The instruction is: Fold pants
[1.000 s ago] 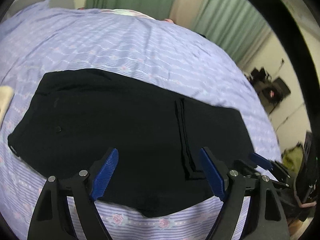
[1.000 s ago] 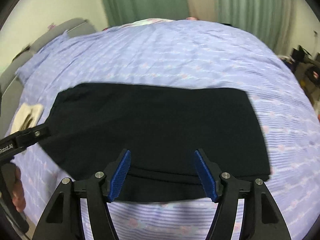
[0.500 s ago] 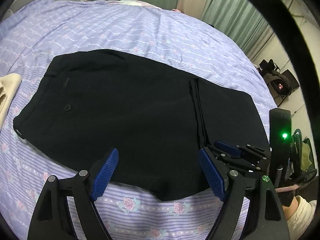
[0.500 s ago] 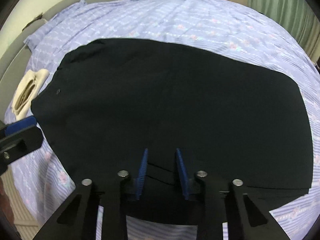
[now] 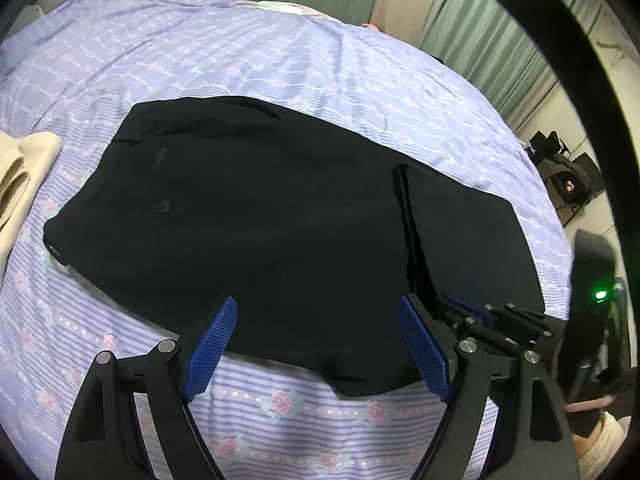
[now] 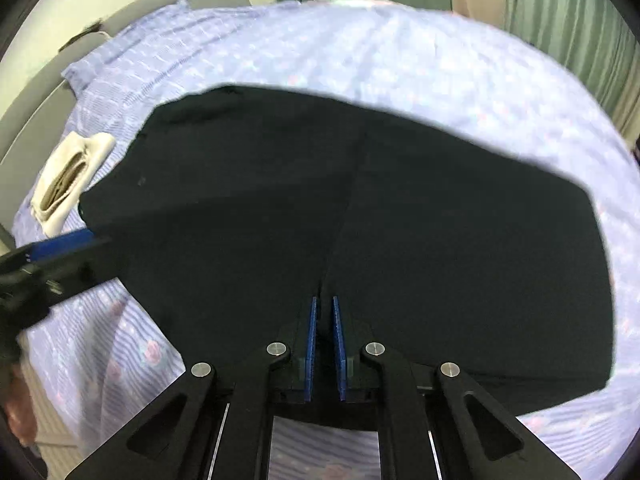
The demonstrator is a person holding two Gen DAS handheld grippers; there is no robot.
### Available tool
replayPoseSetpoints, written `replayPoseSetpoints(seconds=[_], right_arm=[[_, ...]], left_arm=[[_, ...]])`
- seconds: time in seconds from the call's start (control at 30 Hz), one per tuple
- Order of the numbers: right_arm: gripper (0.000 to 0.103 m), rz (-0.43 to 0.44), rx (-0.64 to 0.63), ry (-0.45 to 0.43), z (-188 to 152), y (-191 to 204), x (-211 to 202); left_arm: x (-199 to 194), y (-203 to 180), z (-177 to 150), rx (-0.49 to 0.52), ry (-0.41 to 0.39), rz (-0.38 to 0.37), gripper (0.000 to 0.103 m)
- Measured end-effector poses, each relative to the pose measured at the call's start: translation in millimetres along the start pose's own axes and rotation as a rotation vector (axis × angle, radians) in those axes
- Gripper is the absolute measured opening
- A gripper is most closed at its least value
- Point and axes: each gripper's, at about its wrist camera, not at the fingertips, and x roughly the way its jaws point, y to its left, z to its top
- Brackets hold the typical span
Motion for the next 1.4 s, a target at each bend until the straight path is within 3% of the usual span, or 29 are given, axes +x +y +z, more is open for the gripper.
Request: replayPoseSetpoints(seconds=[0.1,0.23,0.37,0.43,0.5,0.6,0.83,0.9,1.17,1.33,1.37,1.4], right_arm=[[0.012,0.000,-0.010,0.007,-3.2,2.2,6.5],[0.028,0.032,0.009,0.030,-0.4,6.7,10.9],[0.031,0.084,-0.012,0.058,-5.5,19.6,-2.5],[0.051,0.110,0.001,0.051,-6.4,29.3,-14.9],[0.064,0.085,0.019,0.005,-3.4,39.8,-31.0],[0.075,0.026,0.035,-0.066,7.8,57.1,-43.6],[0.075,0.006,0.034,-0.061,43.1,92.9,-6.7],[0.075,0.001,0.034,-0.044,51.5,101.7,7.9],[0.075,0.016,0.039,-0.022,68.5,122.1,44.0],[0.075,0.015,0.060,-0.019,69.6,124.2,49.3],[0.075,0.010,0.066,-0.020,69.7,124.3,50.4],[0.075,0.007,0.070,-0.020,69.5,123.2,49.9]], left_arm=[[-0.8,1.2,-3.2,0.008,-0.004,0.020,0.083],[-1.7,10.1,-8.5,-0.032,0.006,0.050,0.083],[-10.9,25.5,-13.4,-0.074,-0.009,0.076,0.083],[-18.8,38.2,-15.6,-0.099,-0.028,0.093,0.084],[-28.7,59.0,-19.1,-0.139,-0.052,0.117,0.086],[-35.4,96.7,-23.2,-0.220,-0.082,0.134,0.088],[-9.2,199.3,-27.6,-0.532,-0.113,0.016,0.088],[5.2,217.8,-22.9,-0.564,-0.117,-0.010,0.087],[55.0,251.9,-0.9,-0.631,-0.144,-0.134,0.079],[77.0,262.2,21.1,-0.740,-0.192,-0.179,0.076],[82.2,259.8,26.5,-0.757,-0.192,-0.175,0.074],[85.2,257.6,31.1,-0.763,-0.181,-0.148,0.060]])
